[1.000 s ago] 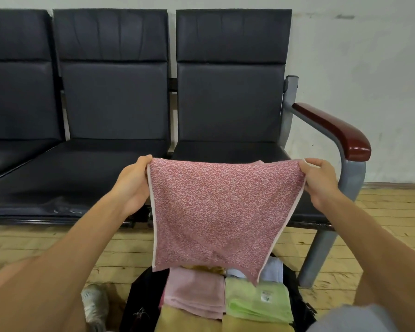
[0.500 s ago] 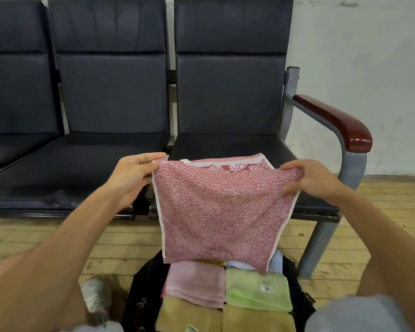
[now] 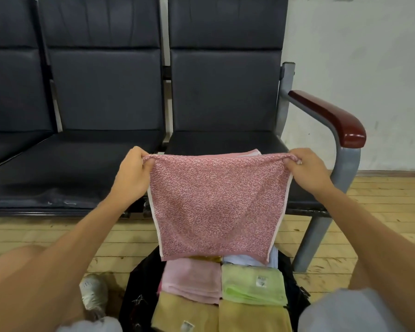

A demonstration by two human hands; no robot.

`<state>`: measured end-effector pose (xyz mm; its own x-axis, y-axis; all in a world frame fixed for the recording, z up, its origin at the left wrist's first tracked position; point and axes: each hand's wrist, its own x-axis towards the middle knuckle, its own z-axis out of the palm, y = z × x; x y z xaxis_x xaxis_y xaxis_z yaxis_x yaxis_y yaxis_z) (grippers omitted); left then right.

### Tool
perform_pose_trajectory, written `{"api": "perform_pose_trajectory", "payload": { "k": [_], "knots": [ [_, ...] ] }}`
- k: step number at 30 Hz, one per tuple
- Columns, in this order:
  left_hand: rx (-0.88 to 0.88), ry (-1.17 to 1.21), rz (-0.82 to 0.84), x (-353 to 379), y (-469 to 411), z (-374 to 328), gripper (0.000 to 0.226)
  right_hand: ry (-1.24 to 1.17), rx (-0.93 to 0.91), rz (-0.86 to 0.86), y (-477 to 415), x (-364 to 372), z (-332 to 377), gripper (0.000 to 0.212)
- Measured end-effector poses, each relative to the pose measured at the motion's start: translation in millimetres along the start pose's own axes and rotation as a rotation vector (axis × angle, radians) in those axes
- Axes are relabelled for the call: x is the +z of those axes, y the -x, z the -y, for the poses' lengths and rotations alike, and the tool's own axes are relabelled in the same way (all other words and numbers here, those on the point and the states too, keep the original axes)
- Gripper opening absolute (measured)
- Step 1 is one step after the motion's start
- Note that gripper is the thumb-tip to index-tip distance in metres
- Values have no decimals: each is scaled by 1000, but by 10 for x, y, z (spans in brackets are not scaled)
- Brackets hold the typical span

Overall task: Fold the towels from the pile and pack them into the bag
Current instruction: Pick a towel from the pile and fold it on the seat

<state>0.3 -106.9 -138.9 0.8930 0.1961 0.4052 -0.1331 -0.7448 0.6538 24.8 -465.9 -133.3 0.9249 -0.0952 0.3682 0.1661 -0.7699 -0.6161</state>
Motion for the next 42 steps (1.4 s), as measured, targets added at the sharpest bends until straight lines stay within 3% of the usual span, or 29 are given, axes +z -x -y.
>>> {"api": "perform_pose_trajectory", "payload": {
  "k": [3,8,12,18,22,24,26,29,35,42],
  "knots": [
    [-63,65,88,34,31,-46,19,-36,59,86,1,102,20,21],
    [-60,80,101,79,45,-70,21,126,64,272,19,191,-3,26],
    [-177,320,156,63,45,-144,17,-232,207,460,61,123,56,22],
    [-297,893,488,-86,159,-336,24,-791,234,644,63,-166,85,27],
    [-315,1077,400,-174,131,-353,23,-944,270,467,-6,-253,30,26],
    [-340,1003,284,-150,100,-362,21,-950,324,306,-57,-207,-37,30],
    [-328,797,120,-86,52,-315,18,-793,332,101,-74,-146,-64,27],
    [-160,505,-28,-13,24,-202,12,-385,193,-108,-100,-58,-123,27],
    [-67,397,-172,5,-7,-110,8,-117,68,-188,-88,-27,-84,29],
    [66,203,-227,1,-24,-43,20,-52,55,-231,-80,-21,-71,30]
  ]
}}
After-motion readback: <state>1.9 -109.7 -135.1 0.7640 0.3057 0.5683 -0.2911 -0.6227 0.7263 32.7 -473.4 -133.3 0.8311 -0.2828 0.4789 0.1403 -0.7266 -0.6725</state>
